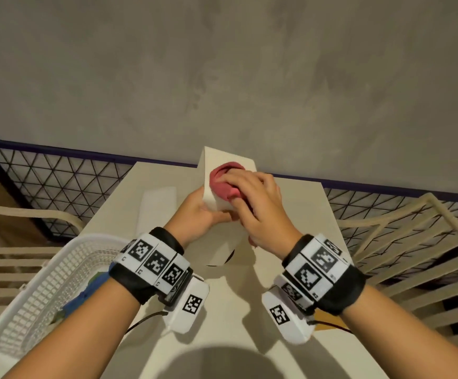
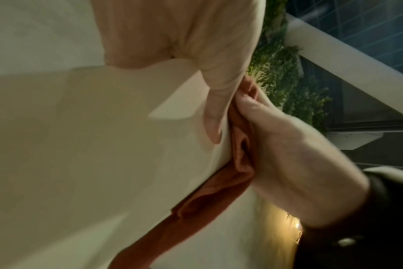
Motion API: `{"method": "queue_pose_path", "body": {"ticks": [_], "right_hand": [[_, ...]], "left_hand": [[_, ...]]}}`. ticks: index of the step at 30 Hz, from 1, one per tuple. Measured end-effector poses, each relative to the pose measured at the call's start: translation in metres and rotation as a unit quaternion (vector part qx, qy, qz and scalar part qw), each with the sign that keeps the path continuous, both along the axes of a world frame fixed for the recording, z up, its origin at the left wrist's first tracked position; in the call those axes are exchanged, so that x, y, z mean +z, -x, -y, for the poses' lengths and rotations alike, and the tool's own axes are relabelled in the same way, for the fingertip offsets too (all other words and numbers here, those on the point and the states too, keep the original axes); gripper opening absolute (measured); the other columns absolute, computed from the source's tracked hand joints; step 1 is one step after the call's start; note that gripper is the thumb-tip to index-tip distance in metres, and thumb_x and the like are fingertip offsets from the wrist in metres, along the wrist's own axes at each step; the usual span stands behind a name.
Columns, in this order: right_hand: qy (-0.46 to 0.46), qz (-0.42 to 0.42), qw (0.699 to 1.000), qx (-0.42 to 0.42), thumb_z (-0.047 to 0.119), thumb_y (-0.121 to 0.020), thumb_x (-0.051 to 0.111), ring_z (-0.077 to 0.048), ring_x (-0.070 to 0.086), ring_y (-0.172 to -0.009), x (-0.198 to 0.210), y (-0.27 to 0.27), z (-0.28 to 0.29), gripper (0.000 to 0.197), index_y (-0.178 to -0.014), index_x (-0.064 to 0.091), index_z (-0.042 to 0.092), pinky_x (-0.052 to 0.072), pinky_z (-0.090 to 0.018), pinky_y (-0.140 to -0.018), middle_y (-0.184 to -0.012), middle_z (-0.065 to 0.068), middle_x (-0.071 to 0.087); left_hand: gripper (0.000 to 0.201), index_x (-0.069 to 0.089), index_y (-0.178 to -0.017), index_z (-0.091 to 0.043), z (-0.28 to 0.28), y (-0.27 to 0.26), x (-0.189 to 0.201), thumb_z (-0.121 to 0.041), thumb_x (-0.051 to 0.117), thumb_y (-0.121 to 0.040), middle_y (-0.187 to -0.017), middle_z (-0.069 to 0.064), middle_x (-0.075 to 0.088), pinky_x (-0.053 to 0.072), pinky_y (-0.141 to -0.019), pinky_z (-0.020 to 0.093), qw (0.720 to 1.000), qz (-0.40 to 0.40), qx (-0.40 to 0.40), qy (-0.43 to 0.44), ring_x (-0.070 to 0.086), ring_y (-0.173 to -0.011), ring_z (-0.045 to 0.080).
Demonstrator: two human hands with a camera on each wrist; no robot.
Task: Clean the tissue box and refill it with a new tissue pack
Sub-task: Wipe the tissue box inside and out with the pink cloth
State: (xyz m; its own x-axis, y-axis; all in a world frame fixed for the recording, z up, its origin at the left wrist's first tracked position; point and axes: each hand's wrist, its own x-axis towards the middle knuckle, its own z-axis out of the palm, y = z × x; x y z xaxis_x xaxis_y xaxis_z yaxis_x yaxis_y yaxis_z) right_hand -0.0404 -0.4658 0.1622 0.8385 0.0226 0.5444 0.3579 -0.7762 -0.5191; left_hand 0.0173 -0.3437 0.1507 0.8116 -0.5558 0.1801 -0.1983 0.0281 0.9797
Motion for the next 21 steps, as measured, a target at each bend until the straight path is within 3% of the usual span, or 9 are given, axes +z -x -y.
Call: {"method": "queue_pose_path", "body": {"ticks": [2, 5, 7, 10, 13, 17, 19, 21], "right_hand": [[0.002, 0.015, 1.0, 0.017, 0.023, -0.082, 0.031, -0.015, 0.037, -0.107, -0.003, 0.0, 0.012, 0.044, -0.116, 0.059, 0.021, 0.021, -0.016, -0.091, -0.12, 0.014, 0.051], [-0.015, 0.025, 0.999, 0.016, 0.02, -0.083, 0.033, -0.016, 0.036, -0.11, -0.008, 0.003, 0.03, 0.041, -0.115, 0.059, 0.022, 0.015, -0.002, -0.095, -0.12, 0.016, 0.043], [-0.014, 0.04, 0.999, 0.017, 0.018, -0.083, 0.036, -0.016, 0.034, -0.108, -0.01, 0.006, 0.028, 0.039, -0.111, 0.062, 0.023, 0.017, -0.004, -0.096, -0.12, 0.014, 0.047], [0.09, 0.09, 0.992, -0.015, 0.016, -0.078, 0.042, -0.018, 0.033, -0.107, -0.01, 0.003, 0.016, 0.037, -0.104, 0.064, 0.028, 0.019, -0.023, -0.089, -0.12, 0.004, 0.06], [0.101, 0.093, 0.99, -0.014, 0.016, -0.077, 0.04, -0.016, 0.032, -0.107, -0.01, -0.002, 0.018, 0.039, -0.108, 0.057, 0.032, 0.016, -0.019, -0.085, -0.124, 0.005, 0.057], [-0.109, 0.027, 0.994, -0.018, 0.015, -0.088, 0.037, -0.011, 0.035, -0.109, -0.011, -0.007, 0.027, 0.035, -0.119, 0.054, 0.017, 0.026, -0.01, -0.095, -0.117, 0.017, 0.048], [-0.237, -0.022, 0.97, -0.043, 0.015, -0.094, 0.04, -0.01, 0.046, -0.101, -0.006, -0.016, 0.032, 0.026, -0.117, 0.051, 0.019, 0.035, -0.012, -0.089, -0.109, 0.008, 0.049], [-0.361, -0.06, 0.929, -0.052, 0.019, -0.095, 0.042, -0.009, 0.052, -0.093, 0.002, -0.026, 0.035, 0.023, -0.117, 0.047, 0.02, 0.043, -0.011, -0.08, -0.108, -0.002, 0.051]], "left_hand": [[0.046, 0.056, -0.109, -0.008, -0.001, -0.001, 0.001, 0.014, 0.065, -0.07, -0.088, -0.003, 0.065, 0.051, -0.068, 0.009, 1.0, -0.012, 0.005, 0.011, 0.063, -0.071, -0.008], [0.049, 0.056, -0.117, -0.004, -0.003, -0.003, 0.002, 0.008, 0.068, -0.071, -0.098, 0.001, 0.067, 0.053, -0.076, 0.015, 0.999, -0.035, 0.017, 0.034, 0.065, -0.086, 0.007], [0.051, 0.056, -0.119, -0.005, -0.001, -0.004, 0.004, 0.005, 0.069, -0.071, -0.105, 0.005, 0.067, 0.054, -0.079, 0.016, 0.998, -0.043, 0.0, 0.045, 0.064, -0.094, 0.014], [0.051, 0.055, -0.119, -0.014, 0.006, 0.0, 0.009, 0.001, 0.066, -0.072, -0.108, 0.0, 0.065, 0.05, -0.087, 0.016, 0.998, -0.013, -0.037, 0.043, 0.062, -0.1, 0.005], [0.046, 0.056, -0.115, -0.016, 0.006, 0.0, 0.012, 0.008, 0.063, -0.076, -0.1, -0.008, 0.066, 0.05, -0.078, 0.012, 0.998, -0.011, -0.032, 0.046, 0.064, -0.091, -0.003], [0.046, 0.057, -0.115, -0.008, -0.001, -0.001, 0.009, 0.007, 0.066, -0.073, -0.098, -0.003, 0.068, 0.051, -0.071, 0.011, 0.999, -0.022, -0.015, 0.028, 0.067, -0.081, -0.002], [0.046, 0.057, -0.113, -0.011, -0.002, 0.004, 0.008, 0.007, 0.067, -0.072, -0.097, -0.008, 0.068, 0.051, -0.073, 0.01, 1.0, -0.009, -0.029, -0.001, 0.066, -0.082, -0.005], [0.04, 0.06, -0.102, -0.016, -0.003, 0.006, 0.007, 0.008, 0.068, -0.072, -0.086, -0.013, 0.071, 0.051, -0.071, 0.009, 1.0, -0.012, -0.027, 0.007, 0.067, -0.077, -0.005]]}}
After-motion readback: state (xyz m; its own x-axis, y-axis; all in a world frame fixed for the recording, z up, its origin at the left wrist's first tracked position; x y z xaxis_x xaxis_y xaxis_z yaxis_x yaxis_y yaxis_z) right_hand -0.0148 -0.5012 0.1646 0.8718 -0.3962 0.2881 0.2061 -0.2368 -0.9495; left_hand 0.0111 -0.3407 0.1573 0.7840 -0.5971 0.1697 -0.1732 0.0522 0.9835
